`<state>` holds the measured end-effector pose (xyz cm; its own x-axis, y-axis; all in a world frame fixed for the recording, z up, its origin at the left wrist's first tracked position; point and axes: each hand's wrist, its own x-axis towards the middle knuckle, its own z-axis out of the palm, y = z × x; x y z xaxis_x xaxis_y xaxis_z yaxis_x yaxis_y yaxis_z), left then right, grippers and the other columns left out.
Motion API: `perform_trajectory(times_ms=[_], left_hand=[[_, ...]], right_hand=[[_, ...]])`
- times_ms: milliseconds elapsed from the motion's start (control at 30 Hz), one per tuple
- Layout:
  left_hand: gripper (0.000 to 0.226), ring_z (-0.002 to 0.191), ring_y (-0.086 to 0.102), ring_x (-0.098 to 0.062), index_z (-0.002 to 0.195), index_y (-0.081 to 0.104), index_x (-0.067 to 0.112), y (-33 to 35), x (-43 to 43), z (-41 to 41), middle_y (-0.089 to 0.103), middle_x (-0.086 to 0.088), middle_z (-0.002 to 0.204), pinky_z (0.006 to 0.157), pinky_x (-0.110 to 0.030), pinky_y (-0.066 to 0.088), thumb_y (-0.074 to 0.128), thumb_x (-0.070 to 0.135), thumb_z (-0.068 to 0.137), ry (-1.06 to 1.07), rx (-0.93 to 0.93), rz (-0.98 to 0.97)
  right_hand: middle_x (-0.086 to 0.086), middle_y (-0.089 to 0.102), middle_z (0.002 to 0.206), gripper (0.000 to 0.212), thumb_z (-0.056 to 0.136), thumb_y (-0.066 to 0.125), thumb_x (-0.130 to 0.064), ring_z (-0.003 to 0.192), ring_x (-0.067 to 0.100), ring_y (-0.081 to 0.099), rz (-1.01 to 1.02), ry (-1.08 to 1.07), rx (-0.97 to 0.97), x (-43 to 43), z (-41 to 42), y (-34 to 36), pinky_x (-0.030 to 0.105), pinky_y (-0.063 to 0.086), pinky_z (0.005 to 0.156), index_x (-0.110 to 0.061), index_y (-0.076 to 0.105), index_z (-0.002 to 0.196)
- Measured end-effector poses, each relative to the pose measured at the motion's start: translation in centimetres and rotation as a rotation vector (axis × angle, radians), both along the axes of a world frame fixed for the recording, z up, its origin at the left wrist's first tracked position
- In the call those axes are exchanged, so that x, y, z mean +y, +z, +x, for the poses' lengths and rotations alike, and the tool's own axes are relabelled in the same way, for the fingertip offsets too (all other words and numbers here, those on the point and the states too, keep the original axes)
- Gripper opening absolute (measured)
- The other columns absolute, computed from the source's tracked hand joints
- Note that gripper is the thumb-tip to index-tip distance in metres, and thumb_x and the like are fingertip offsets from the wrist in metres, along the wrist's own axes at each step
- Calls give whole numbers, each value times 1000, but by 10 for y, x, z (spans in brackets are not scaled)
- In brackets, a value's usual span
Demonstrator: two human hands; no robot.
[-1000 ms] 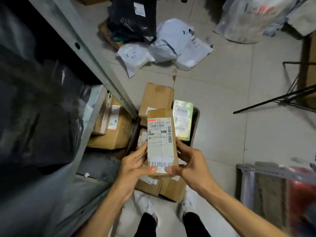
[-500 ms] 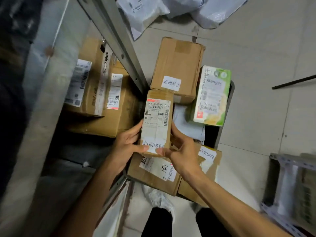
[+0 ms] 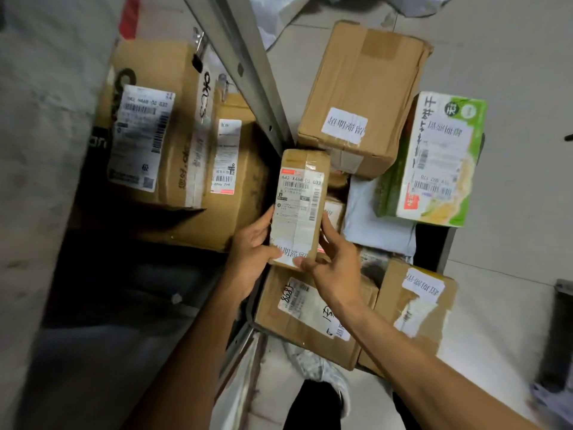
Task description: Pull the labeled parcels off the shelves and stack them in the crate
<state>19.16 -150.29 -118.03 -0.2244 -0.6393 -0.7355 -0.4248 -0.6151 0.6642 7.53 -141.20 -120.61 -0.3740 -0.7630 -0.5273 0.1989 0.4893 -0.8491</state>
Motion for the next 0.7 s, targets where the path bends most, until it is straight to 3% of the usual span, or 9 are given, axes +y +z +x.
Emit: perform_trajectory(times_ms=[100, 300, 467, 567, 700], left_hand=[[84, 104, 62, 8, 138, 44, 26, 2, 2, -5, 64, 18, 114, 78, -15, 53, 48, -30, 75, 12, 15, 2], [78, 115, 59, -5, 140, 48, 19, 9, 8, -16, 62, 12, 121, 93, -23, 51, 55, -25, 76, 30, -32, -39], [70, 111, 55, -8, 139, 48, 7, 44, 16, -24, 57, 6, 118, 70, -7, 51, 56, -25, 77, 45, -82, -26], [61, 108, 58, -11, 135, 53, 6, 64, 16, -25, 60, -1, 127, 70, -9, 50, 61, -19, 79, 1, -188, -38], [55, 108, 61, -17, 128, 60, 10, 99, 18, -34, 64, -7, 124, 91, -26, 49, 69, -8, 77, -125, -319, -39]], right_hand=[[-27, 57, 125, 92, 72, 74, 11, 118, -7, 54, 15, 3, -22, 0, -4, 2, 24, 50, 98, -40, 37, 138], [-22, 60, 125, 89, 71, 80, -1, 115, -1, 58, 91, 132, -58, -3, -22, 11, 22, 49, 94, -37, 41, 142], [-14, 54, 125, 76, 77, 78, -13, 119, 9, 50, 243, 269, 3, 3, -43, 47, 21, 43, 96, -18, 42, 144], [-3, 63, 127, 64, 80, 77, -22, 109, 10, 59, 323, 371, 101, 11, -55, 77, 10, 43, 81, -15, 51, 138], [10, 59, 134, 65, 81, 76, -29, 120, 26, 57, 360, 520, 263, 19, -75, 140, 33, 44, 98, -6, 50, 136]])
